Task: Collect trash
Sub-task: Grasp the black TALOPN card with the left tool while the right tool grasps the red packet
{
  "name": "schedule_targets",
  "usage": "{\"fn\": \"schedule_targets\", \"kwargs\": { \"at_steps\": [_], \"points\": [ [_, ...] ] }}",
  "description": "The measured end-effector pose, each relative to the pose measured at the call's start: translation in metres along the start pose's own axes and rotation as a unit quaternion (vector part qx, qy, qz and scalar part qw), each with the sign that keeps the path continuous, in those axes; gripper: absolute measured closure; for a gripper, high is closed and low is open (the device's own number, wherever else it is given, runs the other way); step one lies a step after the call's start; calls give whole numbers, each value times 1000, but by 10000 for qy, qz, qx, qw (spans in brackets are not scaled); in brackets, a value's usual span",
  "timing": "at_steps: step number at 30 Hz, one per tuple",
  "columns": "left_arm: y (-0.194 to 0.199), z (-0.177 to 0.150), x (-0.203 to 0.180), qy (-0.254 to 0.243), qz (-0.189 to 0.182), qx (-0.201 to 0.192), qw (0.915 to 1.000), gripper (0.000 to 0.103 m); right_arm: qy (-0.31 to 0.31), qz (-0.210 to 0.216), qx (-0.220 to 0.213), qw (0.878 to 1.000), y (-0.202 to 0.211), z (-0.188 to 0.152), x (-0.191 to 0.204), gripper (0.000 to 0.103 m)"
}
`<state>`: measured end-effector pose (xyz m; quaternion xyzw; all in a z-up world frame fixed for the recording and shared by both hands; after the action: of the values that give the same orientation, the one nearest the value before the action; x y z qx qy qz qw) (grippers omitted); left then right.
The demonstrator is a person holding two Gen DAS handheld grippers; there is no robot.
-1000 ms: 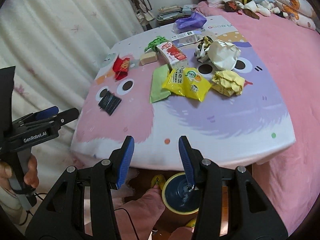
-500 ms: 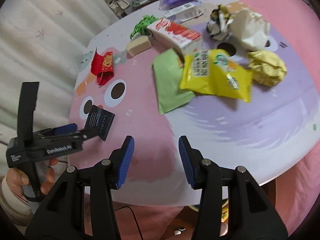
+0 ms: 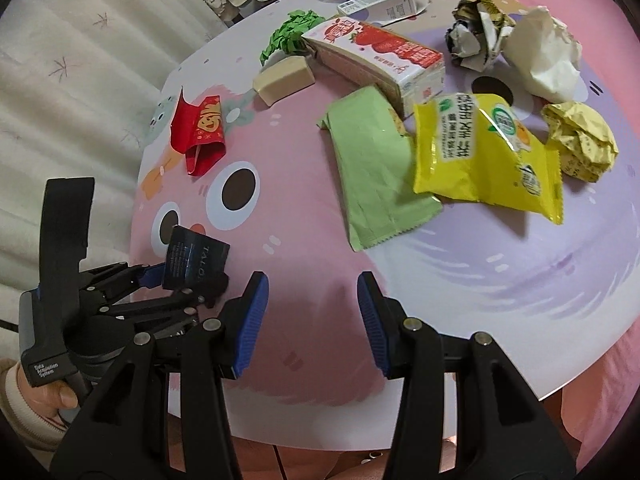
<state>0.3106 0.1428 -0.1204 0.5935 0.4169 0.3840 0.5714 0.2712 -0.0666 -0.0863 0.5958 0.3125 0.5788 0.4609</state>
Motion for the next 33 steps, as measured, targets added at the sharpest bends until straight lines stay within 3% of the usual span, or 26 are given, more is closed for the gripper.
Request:
{"fn": "schedule_targets", "kwargs": {
  "at_steps": [5,14,16,24,26,33],
  "points": [
    [13,2,21,92,71,-277,9996,62,179,18,70,9998,-8,16,17,60],
    [53,19,102,872,-11,-636,9942,62,628,185,69,9978,-26,72,68,60],
    [61,24,121,1086,-49,-745,9913,62,615,314,41,9976,-30,92,80,50],
    [82,41,166,1654,-169,-1024,9808,62,568,575,40,9967,-53,161,118,47],
    [84,42,172,1718,-192,-1047,9794,62,583,630,207,9961,-66,174,127,40],
    [73,41,179,1822,-242,-953,9783,62,900,-22,608,9941,-110,186,144,39]
  ]
}}
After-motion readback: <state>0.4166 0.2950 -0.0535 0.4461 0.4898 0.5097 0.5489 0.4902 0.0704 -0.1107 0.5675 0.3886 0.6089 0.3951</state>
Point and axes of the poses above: each gripper's, at about its wrist camera, not at the fingertips, and y roughly against the way its jaws point, x to its left, z to its top, the point moved 2 cm from there along -y, roughly the way its jaws point, and after that the axes turned 11 degrees about x, right-handed, at the moved point
